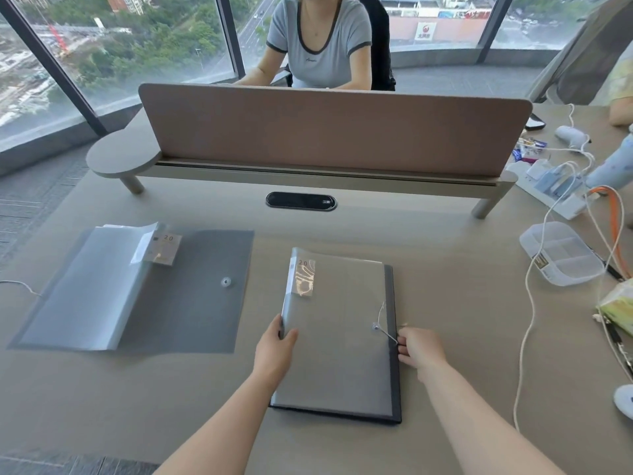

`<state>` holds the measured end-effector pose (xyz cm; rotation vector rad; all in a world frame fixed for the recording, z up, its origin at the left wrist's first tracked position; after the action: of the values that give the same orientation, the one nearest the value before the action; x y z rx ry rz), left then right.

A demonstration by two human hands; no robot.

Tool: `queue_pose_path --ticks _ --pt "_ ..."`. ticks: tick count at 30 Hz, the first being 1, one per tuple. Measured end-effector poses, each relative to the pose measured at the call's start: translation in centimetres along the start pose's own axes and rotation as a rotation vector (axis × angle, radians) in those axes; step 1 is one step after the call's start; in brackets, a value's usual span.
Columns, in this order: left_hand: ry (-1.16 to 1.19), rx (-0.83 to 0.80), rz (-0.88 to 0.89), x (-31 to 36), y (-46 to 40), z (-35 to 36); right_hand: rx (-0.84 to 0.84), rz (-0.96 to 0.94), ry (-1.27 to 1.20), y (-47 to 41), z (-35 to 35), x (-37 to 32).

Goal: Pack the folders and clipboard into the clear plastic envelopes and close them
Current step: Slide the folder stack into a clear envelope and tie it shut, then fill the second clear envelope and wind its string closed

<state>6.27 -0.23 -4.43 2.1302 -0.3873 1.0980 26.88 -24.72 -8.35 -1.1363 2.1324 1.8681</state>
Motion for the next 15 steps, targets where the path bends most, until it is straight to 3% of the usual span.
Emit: queue_pose_path --ticks 10,15 --pt "-0.048 -0.033 0.021 -0.1 -2.6 -3.1 -0.09 -0.024 0.025 0.5 3.4 0.2" --pt "-0.004 0.044 0.021 0.1 -1.9 -3.6 0.02 -0.167 0.206 1.2 3.4 -1.9"
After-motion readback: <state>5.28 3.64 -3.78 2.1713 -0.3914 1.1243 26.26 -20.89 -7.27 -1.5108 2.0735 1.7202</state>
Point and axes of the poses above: each hand's wrist, its own y-axis away from the middle knuckle, its own z-axis out of the palm, x = y × z, the point moved 10 cm from there along -y, towards the middle knuckle, and after that the axes turned 7 degrees about z, right-handed, at the moved point
